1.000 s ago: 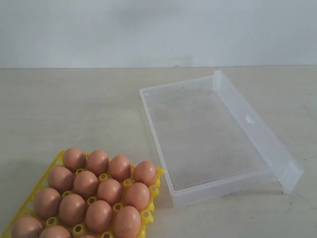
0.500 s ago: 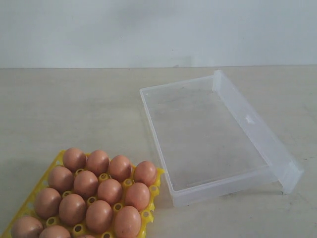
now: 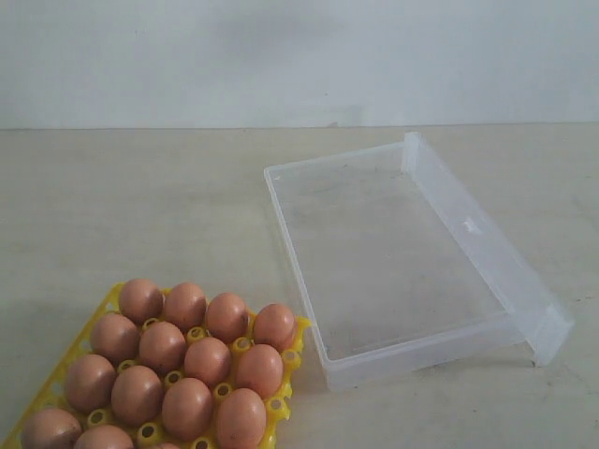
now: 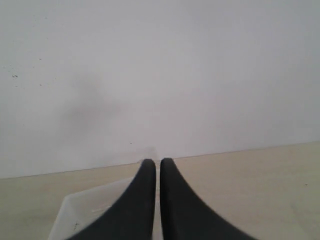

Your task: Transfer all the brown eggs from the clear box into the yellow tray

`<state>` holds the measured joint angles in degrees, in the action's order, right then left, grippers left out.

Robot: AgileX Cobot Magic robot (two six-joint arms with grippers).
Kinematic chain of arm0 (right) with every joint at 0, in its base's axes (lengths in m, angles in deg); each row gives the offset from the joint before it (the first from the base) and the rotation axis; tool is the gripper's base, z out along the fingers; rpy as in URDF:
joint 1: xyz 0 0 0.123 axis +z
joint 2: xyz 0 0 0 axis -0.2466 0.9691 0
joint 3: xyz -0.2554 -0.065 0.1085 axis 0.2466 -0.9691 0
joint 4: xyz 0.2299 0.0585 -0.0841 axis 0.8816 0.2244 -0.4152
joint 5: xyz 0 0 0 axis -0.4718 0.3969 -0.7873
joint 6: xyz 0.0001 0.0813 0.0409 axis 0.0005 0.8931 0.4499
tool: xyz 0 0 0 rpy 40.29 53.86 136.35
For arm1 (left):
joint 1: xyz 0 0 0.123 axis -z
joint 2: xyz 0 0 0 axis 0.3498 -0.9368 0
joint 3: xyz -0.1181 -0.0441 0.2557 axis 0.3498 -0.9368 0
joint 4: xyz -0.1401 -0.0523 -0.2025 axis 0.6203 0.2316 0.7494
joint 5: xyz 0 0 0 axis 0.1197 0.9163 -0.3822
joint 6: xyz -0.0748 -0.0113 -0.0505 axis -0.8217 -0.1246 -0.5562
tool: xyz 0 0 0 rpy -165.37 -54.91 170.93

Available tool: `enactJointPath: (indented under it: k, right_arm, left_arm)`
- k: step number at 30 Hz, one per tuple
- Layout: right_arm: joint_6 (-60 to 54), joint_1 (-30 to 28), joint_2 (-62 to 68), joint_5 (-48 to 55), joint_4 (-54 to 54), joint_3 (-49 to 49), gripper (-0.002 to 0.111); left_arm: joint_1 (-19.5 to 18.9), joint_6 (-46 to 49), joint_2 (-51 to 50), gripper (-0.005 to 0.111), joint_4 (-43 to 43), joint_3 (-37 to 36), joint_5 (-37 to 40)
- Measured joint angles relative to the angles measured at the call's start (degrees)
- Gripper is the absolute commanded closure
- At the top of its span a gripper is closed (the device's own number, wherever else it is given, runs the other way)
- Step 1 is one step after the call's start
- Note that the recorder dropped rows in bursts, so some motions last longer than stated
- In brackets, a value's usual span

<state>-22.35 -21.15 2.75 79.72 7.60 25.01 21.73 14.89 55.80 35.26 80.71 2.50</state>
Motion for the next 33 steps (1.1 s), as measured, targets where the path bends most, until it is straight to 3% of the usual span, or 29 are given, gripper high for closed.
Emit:
enactJointPath:
  k: [6,9,20,26,33]
  right_arm:
    - [-43.5,0.2,-0.1,-9.1,36.3,-7.7,0.108]
    - [-56.8,1.1,-1.1,-7.9,47.5,-9.5,0.108]
    - [-59.2,1.2,-3.8,23.7,56.8,-10.1,0.108]
    - [-59.9,0.6,-6.0,25.8,58.9,-10.1,0.108]
    - [-64.8,-5.5,-16.9,25.2,56.1,-10.1,0.108]
  left_arm:
    - [0.0,0.0,0.0,0.103,0.0,0.0,0.0]
    - [0.0,0.0,0.0,0.103,0.0,0.0,0.0]
    - [0.0,0.0,0.0,0.103,0.0,0.0,0.0]
    - [0.0,0.0,0.0,0.103,0.0,0.0,0.0]
    - [0.0,0.0,0.0,0.103,0.0,0.0,0.0]
